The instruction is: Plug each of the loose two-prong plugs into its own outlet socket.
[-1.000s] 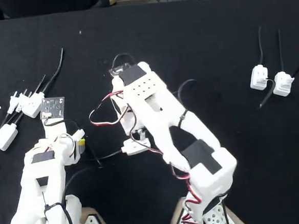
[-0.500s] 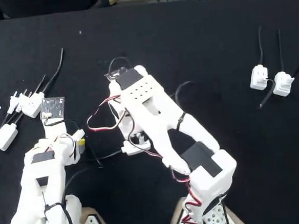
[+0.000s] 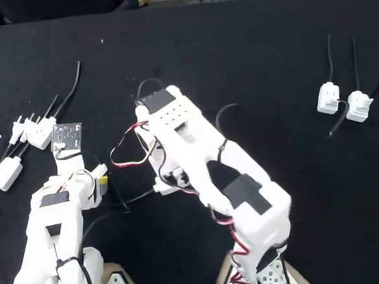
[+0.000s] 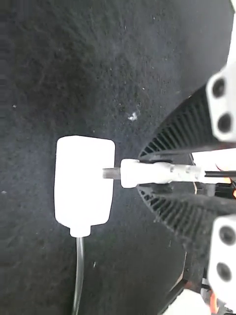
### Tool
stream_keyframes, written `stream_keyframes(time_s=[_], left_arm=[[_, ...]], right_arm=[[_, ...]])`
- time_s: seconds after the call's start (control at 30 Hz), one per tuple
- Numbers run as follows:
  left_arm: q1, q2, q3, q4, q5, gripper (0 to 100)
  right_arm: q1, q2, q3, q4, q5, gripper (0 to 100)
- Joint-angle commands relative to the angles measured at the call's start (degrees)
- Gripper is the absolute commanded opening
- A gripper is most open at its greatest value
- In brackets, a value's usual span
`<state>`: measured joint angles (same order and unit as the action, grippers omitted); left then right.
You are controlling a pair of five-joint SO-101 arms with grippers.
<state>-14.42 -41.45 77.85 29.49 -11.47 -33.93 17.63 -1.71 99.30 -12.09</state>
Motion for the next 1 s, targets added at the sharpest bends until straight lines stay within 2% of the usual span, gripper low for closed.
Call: stream_keyframes(time_s=[0.0, 0.17, 0.43, 0.73, 0.97], left_arm=[[0.75, -1.23, -0.57, -0.44, 0.53, 24], [0.75, -1.23, -0.57, -0.44, 0.53, 24], [0.75, -1.23, -0.57, -0.44, 0.53, 24], [0.75, -1.23, -0.57, -0.44, 0.53, 24], [0.75, -1.23, -0.57, -0.44, 0.53, 24]], right_arm=[[3.16, -6.73, -3.21, 1.58, -0.26, 1.1], [8.0, -5.23, -3.21, 1.58, 0.0, 1.1], [11.6, 1.27, -3.65, 1.58, 2.64, 1.1], [10.9, -0.57, -3.3, 1.85, 2.55, 1.1], [5.36, -6.02, -1.98, 1.58, 2.29, 1.1]])
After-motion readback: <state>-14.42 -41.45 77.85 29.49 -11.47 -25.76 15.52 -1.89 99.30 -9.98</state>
